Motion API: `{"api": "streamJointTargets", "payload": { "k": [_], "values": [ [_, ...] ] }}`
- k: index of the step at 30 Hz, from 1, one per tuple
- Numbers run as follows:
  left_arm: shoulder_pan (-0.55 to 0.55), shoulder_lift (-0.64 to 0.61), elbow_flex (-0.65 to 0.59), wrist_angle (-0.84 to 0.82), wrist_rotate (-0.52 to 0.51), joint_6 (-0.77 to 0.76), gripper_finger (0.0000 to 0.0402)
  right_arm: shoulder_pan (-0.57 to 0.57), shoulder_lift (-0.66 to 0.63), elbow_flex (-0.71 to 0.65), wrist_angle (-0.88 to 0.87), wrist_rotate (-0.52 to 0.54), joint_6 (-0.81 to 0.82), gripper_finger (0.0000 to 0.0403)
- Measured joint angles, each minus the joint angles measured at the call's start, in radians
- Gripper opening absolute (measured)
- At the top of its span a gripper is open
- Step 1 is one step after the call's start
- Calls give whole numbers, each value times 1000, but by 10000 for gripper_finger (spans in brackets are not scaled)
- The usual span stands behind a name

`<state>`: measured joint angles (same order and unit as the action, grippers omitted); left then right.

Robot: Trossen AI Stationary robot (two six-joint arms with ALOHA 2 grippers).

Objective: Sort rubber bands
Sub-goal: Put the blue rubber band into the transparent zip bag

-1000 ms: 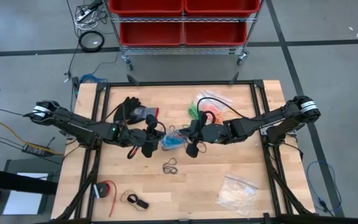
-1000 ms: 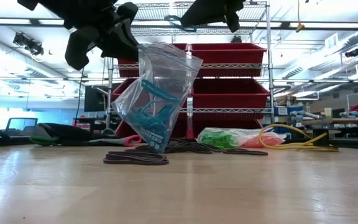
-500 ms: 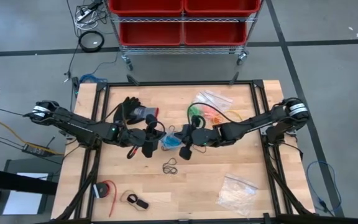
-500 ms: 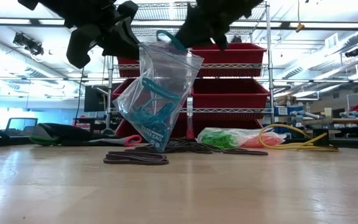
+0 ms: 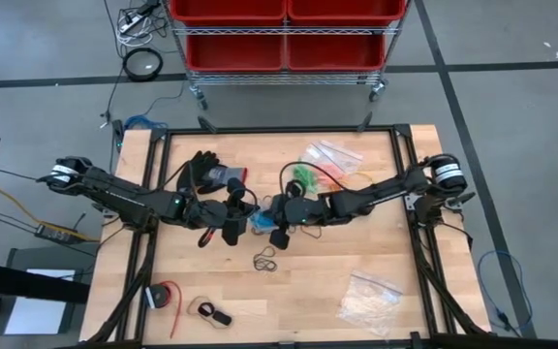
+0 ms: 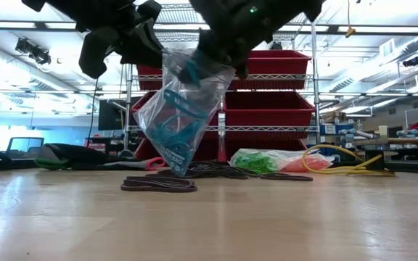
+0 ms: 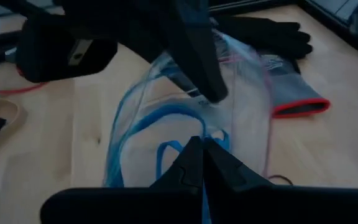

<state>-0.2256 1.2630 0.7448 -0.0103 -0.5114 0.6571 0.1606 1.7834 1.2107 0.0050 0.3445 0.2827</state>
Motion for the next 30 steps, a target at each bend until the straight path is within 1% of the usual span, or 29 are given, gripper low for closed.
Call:
{"api": "streamJointTargets", "payload": {
  "k": [7, 10, 14, 16, 18, 22, 27, 30],
  "values": [
    [0, 0, 0, 9, 0, 0, 12, 3, 18, 61, -30, 2, -52, 0],
    [0, 0, 0, 12, 0, 0, 12, -6, 18, 88, -107, -5, -41, 0],
    [0, 0, 0, 12, 0, 0, 12, -28, 32, 95, -153, -37, -20, 0],
    [0, 0, 0, 14, 0, 0, 12, -37, 48, 98, -146, -43, -5, 0],
    [0, 0, 0, 18, 0, 0, 12, -43, 51, 95, -189, -44, 6, 0],
    [0, 0, 0, 19, 0, 0, 12, -47, 67, 95, -218, -43, 28, 0],
    [0, 0, 0, 20, 0, 0, 12, -36, 62, 95, -206, -45, 26, 3],
    [0, 0, 0, 20, 0, 0, 12, -21, 52, 96, -183, -38, -3, 19]
  ]
}}
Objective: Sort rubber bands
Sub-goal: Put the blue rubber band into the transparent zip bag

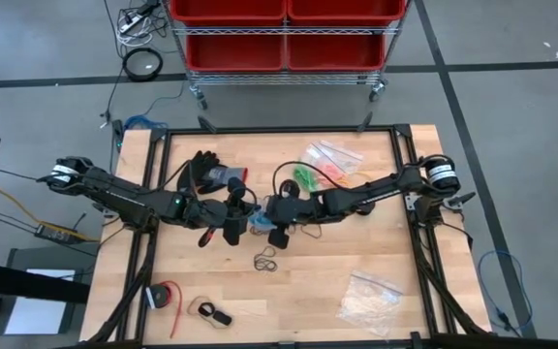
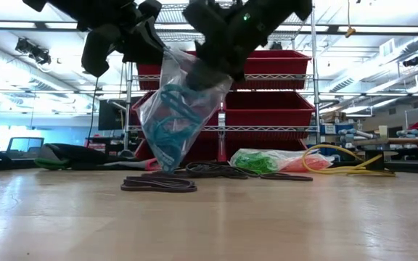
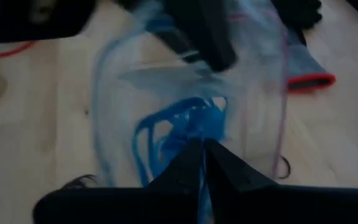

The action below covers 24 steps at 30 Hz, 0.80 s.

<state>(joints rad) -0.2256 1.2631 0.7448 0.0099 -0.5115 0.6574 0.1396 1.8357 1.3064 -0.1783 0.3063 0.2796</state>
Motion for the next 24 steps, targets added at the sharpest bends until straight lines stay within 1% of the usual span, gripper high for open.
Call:
{"api": "streamJointTargets", "payload": {
  "k": [7, 11, 14, 21, 24],
  "values": [
    [0, 0, 0, 1, 0, 0, 12, 23, -6, 0, 3, 12, -20, 75],
    [0, 0, 0, 1, 0, 0, 12, 34, -6, 0, 5, 13, -12, 96],
    [0, 0, 0, 1, 0, 0, 12, 39, -6, 0, 5, 21, -13, 102],
    [0, 0, 0, 2, 0, 2, 12, 38, -6, 0, 5, 25, -12, 100],
    [9, 0, 0, 58, 0, 22, 12, 38, -6, 0, 5, 26, -20, 100]
  ]
}}
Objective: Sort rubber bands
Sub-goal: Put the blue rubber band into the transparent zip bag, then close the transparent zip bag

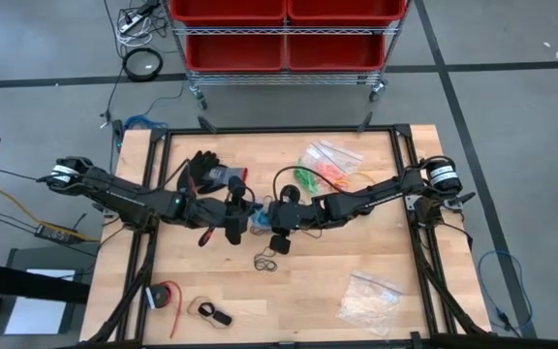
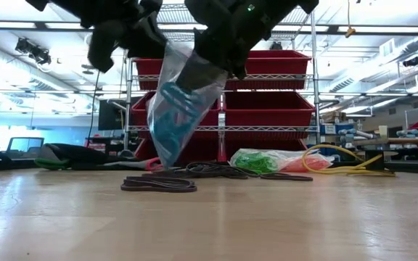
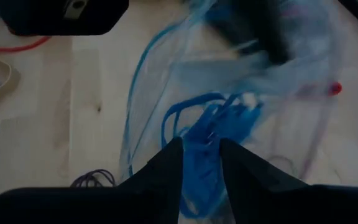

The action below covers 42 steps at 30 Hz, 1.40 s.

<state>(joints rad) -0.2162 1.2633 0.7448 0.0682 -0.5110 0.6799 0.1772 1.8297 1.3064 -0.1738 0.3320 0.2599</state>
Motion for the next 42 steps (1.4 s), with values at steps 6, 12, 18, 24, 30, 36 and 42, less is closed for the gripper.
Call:
{"api": "streamJointTargets", "payload": {
  "k": [6, 12, 18, 24, 30, 36, 42],
  "values": [
    [5, 0, 0, 82, 0, -8, 12, 0, 0, 0, 0, 0, 0, 100],
    [5, 0, 0, 100, 0, -9, 12, 0, 0, 0, 1, 0, 0, 100],
    [5, 0, 0, 99, 0, -10, 12, 0, 0, 0, 0, 0, 8, 100],
    [5, 0, 0, 98, 0, -11, 12, 0, 0, 0, 0, -1, 9, 100],
    [5, 0, 0, 99, 0, -11, 12, 23, -4, 1, -6, 33, 8, 100],
    [5, 0, 0, 98, -1, -11, 12, 46, -41, 15, -22, 76, 8, 100],
    [5, 0, 0, 97, -1, -13, 12, 54, -72, 15, -40, 94, 18, 100]
  ]
}}
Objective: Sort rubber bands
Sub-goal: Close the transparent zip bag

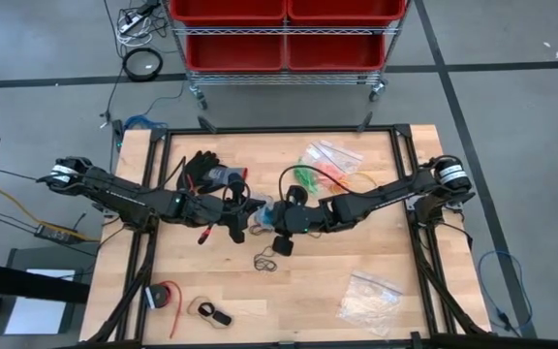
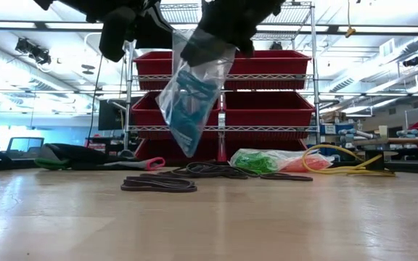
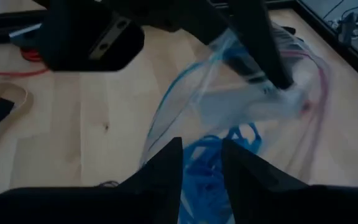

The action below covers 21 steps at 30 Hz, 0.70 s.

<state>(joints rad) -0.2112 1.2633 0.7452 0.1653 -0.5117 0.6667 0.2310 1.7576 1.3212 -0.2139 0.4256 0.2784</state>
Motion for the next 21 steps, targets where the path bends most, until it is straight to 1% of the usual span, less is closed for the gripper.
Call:
{"api": "streamJointTargets", "payload": {
  "k": [8, 12, 16, 21],
  "values": [
    [0, 0, 0, 1, 0, 4, 12, 22, -24, 0, -34, 1, 17, 100],
    [0, 0, 0, -3, -19, 84, 12, 32, -25, 0, -28, 1, 18, 100],
    [0, 0, 0, 5, -13, 86, 12, 45, -26, 0, -31, 3, 18, 100],
    [0, 0, 0, 42, -9, 109, 12, 73, -63, 0, -44, 53, 16, 98]
  ]
}}
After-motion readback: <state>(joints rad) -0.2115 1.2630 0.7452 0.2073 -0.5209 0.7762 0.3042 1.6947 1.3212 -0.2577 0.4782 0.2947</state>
